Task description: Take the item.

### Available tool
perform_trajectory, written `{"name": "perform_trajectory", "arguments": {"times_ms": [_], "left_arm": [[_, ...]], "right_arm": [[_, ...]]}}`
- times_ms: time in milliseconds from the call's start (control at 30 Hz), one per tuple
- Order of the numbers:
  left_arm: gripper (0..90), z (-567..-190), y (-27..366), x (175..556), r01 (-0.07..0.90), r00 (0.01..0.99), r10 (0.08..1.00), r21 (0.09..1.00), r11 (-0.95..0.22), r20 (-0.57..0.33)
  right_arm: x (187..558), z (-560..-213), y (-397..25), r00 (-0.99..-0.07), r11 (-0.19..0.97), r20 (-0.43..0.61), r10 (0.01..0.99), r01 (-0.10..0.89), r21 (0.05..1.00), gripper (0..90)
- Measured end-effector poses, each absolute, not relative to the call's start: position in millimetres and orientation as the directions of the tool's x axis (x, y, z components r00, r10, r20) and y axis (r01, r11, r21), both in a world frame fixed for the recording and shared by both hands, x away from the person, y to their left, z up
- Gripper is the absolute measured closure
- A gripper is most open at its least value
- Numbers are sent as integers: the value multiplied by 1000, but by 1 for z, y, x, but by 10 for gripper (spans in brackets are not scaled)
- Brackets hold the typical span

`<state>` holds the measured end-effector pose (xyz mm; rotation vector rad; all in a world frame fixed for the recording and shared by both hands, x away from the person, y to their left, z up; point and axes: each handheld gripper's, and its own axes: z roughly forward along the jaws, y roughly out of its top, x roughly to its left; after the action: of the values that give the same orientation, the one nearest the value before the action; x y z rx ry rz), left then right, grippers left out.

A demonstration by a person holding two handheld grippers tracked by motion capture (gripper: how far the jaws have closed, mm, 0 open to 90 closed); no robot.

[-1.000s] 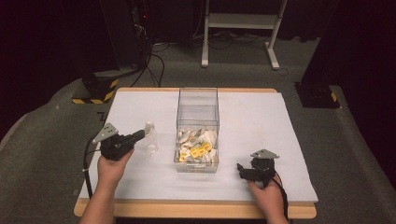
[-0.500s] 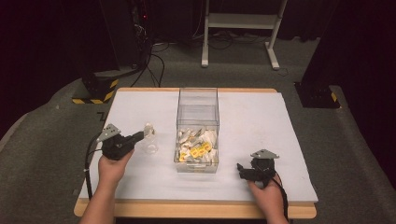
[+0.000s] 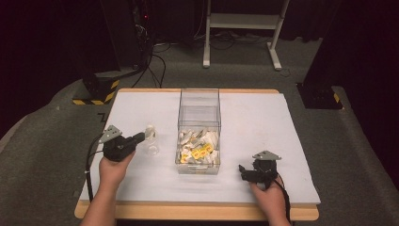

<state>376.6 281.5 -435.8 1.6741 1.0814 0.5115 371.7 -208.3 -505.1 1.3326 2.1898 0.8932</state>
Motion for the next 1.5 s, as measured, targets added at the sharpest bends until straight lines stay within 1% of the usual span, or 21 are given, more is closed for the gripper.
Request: {"name": "perform_trajectory", "arguments": {"times_ms": [33, 100, 267, 400, 600, 633, 667, 800, 1000, 1100, 1133, 1267, 1500], "left_arm": [[764, -436, 281, 377, 408, 504, 847, 911, -62, -168], [751, -435, 282, 376, 402, 501, 850, 914, -61, -164], [638, -433, 281, 375, 393, 506, 848, 917, -64, -157], [567, -432, 279, 374, 389, 513, 844, 918, -69, -154], [481, -430, 277, 373, 382, 518, 842, 922, -67, -154], [481, -430, 277, 373, 384, 515, 844, 921, -66, -154], [456, -430, 277, 373, 384, 514, 845, 921, -68, -152], [417, -430, 276, 373, 383, 516, 844, 921, -72, -149], [313, -429, 274, 373, 383, 519, 845, 919, -95, -129], [283, -429, 273, 373, 388, 522, 845, 915, -113, -117], [252, -430, 273, 372, 394, 522, 845, 912, -118, -116], [239, -430, 273, 371, 399, 519, 849, 906, -139, -98], [226, -433, 279, 366, 410, 507, 856, 901, -139, -99]], "right_arm": [[372, -505, -208, -450, 333, -26, 893, 620, 710, 131], [372, -505, -208, -450, 333, -25, 893, 620, 710, 131], [372, -505, -208, -449, 332, -26, 893, 620, 711, 131], [372, -505, -208, -450, 333, -25, 893, 620, 710, 131], [372, -505, -208, -450, 333, -25, 893, 620, 710, 132], [372, -505, -208, -450, 333, -25, 893, 620, 710, 132], [372, -505, -208, -450, 333, -25, 893, 620, 710, 132], [372, -505, -208, -450, 333, -25, 893, 620, 710, 132], [372, -505, -208, -450, 332, -24, 893, 620, 710, 132], [372, -505, -208, -450, 333, -25, 893, 620, 710, 132], [372, -505, -208, -450, 332, -25, 893, 620, 711, 132], [372, -505, -209, -451, 333, -25, 892, 620, 710, 132], [372, -505, -208, -451, 333, -25, 892, 620, 710, 132]]}}
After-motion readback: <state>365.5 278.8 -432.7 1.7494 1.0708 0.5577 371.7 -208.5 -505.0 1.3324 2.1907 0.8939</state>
